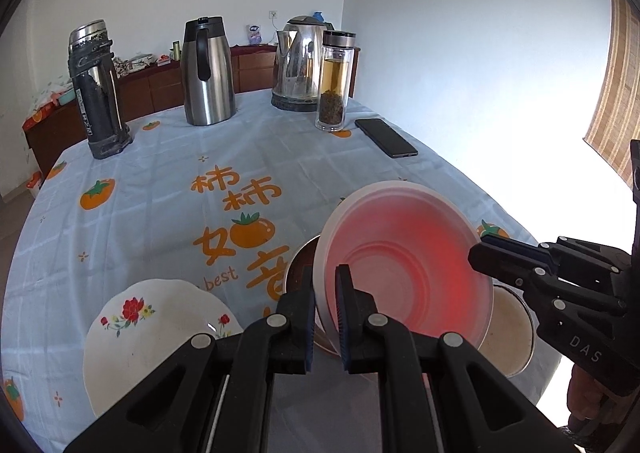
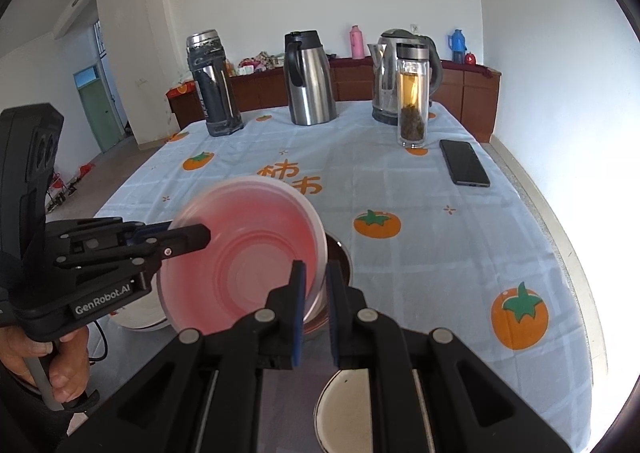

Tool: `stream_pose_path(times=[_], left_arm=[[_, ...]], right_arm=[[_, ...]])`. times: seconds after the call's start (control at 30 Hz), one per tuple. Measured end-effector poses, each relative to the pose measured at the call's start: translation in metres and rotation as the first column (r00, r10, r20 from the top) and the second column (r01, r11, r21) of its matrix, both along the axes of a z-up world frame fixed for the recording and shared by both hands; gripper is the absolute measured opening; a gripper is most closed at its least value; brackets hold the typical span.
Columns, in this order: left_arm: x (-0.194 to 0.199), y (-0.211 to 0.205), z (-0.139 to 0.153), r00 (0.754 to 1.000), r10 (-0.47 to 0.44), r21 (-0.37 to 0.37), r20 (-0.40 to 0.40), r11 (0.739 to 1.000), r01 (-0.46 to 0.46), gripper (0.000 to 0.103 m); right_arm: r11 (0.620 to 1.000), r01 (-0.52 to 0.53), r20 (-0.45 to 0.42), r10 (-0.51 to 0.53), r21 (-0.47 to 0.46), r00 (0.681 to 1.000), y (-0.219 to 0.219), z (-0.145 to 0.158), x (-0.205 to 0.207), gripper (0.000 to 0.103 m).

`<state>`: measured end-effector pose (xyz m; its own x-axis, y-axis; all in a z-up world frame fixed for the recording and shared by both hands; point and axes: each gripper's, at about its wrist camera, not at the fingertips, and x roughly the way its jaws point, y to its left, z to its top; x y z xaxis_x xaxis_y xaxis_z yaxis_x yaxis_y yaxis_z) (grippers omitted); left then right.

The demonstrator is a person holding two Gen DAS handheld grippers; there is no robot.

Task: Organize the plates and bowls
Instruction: 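Lift the pink bowl with both grippers toward the dark red bowl, then lower the pink bowl into the dark red bowl with both grippers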

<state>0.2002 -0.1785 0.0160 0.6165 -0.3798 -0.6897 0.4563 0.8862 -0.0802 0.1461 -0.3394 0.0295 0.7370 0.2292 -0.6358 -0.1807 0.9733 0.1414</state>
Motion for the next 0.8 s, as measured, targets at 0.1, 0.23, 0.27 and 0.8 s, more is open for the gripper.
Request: stream_pose_path(times=[0.1,0.23,0.27,0.8], left_arm=[[0.006,0.0,-0.003,1.0,-0.003,-0.012,-0.016,1.0,0.003,0.011],[0.016,0.001,-0.011,0.998,-0.021,-0.041,-0.06,0.999,0.019,0.011],[0.018,0.003,-0.013,0.997,-0.027,-0.051,-0.071,0.998,0.023,0.011],[0.032,0.005,-0.036,0.98,-0.112,-0.125,-0.163,0.988,0.092,0.012]], right_arm=[[1.0,0.01,-0.005,-0.01,-0.014,1.0,0.001,0.0,0.007,0.01],[0.999,0.015,-0.031,-0.016,-0.034,0.999,0.001,-0.005,0.017,0.01],[0.999,0.014,-0.04,-0.015,-0.038,0.999,0.002,-0.007,0.019,0.01],[0.995,0.014,-0.105,-0.025,-0.097,0.994,0.003,-0.02,0.042,0.01]])
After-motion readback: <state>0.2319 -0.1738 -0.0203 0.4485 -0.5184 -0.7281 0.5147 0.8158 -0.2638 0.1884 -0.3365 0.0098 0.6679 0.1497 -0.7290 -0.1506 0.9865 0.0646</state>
